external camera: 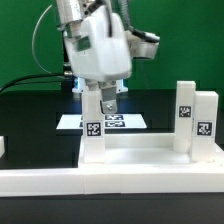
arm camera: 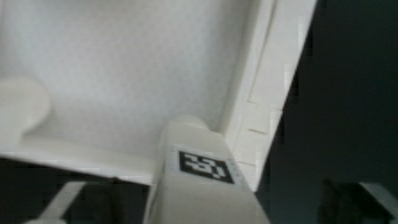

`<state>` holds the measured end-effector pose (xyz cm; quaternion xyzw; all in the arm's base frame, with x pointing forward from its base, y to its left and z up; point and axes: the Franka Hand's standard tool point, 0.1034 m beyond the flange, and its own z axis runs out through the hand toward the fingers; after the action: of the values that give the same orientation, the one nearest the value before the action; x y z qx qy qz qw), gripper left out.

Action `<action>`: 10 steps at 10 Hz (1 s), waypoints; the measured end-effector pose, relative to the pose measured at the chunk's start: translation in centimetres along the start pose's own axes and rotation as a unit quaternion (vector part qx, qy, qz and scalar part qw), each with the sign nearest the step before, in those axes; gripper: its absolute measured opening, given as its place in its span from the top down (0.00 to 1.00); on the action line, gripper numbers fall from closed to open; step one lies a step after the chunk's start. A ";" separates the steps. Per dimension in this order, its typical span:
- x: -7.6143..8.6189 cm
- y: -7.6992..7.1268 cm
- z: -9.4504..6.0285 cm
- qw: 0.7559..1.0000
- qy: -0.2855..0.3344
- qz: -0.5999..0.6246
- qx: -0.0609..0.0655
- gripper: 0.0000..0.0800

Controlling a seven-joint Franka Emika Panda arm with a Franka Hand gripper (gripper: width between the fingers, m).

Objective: Assemble desk

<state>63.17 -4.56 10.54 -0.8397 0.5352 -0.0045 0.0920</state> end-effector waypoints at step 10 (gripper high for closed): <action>0.0 0.5 0.1 0.925 -0.003 -0.378 -0.037 0.20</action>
Offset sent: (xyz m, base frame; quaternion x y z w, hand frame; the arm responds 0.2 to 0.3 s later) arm 0.0000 0.0000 0.0000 0.0000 0.0000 -0.1938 0.9810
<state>62.77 -4.72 10.33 -0.9825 0.1779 -0.0165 0.0536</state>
